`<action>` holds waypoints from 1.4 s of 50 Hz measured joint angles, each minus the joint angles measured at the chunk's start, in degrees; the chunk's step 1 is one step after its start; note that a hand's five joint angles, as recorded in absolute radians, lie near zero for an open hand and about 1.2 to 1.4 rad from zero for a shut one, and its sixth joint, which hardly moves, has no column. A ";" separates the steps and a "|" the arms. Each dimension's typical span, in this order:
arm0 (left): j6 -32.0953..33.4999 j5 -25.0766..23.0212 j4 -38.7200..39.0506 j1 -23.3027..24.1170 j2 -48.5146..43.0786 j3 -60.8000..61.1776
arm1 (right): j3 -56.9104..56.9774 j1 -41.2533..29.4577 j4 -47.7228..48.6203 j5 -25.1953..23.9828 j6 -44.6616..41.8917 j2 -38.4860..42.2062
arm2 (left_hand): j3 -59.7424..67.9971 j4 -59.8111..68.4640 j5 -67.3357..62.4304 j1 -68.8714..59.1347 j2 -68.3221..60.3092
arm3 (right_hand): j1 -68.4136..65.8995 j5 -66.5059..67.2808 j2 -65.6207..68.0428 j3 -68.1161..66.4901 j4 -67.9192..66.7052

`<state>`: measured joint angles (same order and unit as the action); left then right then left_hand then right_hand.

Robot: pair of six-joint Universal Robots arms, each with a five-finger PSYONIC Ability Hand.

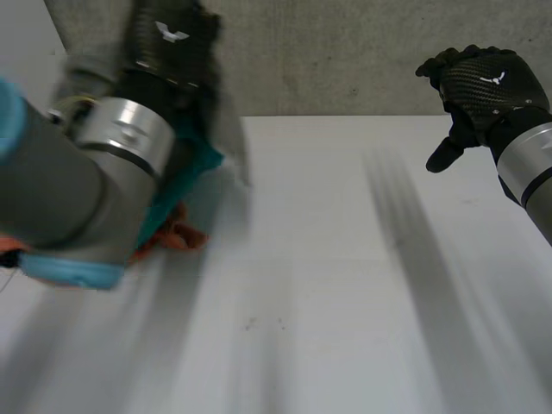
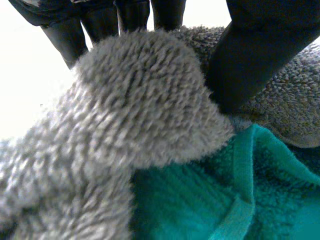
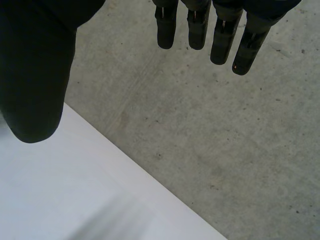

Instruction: Fold the laundry.

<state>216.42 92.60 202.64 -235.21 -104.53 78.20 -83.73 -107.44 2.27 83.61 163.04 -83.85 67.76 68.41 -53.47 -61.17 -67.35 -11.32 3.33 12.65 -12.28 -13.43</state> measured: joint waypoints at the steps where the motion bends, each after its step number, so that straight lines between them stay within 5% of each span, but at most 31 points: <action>1: -0.20 0.07 -0.02 1.46 -1.04 -0.21 | 0.04 0.04 -0.02 -0.05 0.00 -0.09 | 0.00 0.00 0.00 0.00 0.00 | 0.00 0.00 0.00 0.00 0.00; 6: -1.09 0.43 -0.15 6.82 -6.40 -0.76 | 0.07 0.06 -0.03 -0.09 0.00 -0.28 | 0.27 0.14 0.00 0.00 -0.21 | 0.00 0.00 0.00 0.00 0.00; 10: -6.02 -0.51 -0.20 12.37 -12.97 -0.25 | 0.13 0.10 -0.03 -0.16 0.00 -0.53 | -45.51 -45.68 43.21 46.84 45.92 | 0.00 0.00 0.00 0.00 0.00; 13: -8.73 -1.19 -0.15 13.46 -14.27 0.19 | 0.14 0.12 -0.02 -0.19 0.00 -0.51 | -55.64 -56.79 50.81 50.33 55.61 | 0.00 0.00 0.00 0.00 0.00; 36: -9.90 -1.36 -10.13 -4.51 3.30 16.42 | -0.08 -5.03 -11.77 -1.70 -5.24 7.60 | -55.67 -56.84 50.81 50.31 55.72 | 0.00 0.00 0.00 0.00 0.00; 54: -11.50 -1.70 -11.70 -8.61 7.59 24.25 | -0.32 -19.60 -8.29 -5.94 11.01 21.02 | -55.68 -56.84 50.81 50.33 55.72 | 0.00 0.00 0.00 0.00 0.00; 58: -12.01 -1.70 -11.43 -8.92 8.41 24.50 | 0.92 -21.39 -4.09 -5.91 11.23 24.50 | -55.67 -56.84 50.81 50.33 55.72 | -14.47 13.53 15.85 -15.93 -13.31; 61: -12.24 -1.67 -11.27 -9.03 8.81 24.68 | 3.60 -22.21 -0.71 -4.54 9.88 26.66 | -55.68 -56.85 50.81 50.33 55.72 | -42.13 43.95 48.25 -46.98 -45.44; 70: -12.32 -1.57 -11.17 -9.90 10.75 25.03 | 9.76 -21.83 2.32 -1.59 6.90 18.71 | -55.68 -56.84 50.81 50.33 55.72 | -42.13 43.95 48.25 -46.98 -45.44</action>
<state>204.10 91.04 191.48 -245.11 -93.78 103.23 -73.98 -129.28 4.59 82.03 169.94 -65.15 12.08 11.56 -2.66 -10.84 -11.63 -53.45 47.27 60.90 -59.26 -58.87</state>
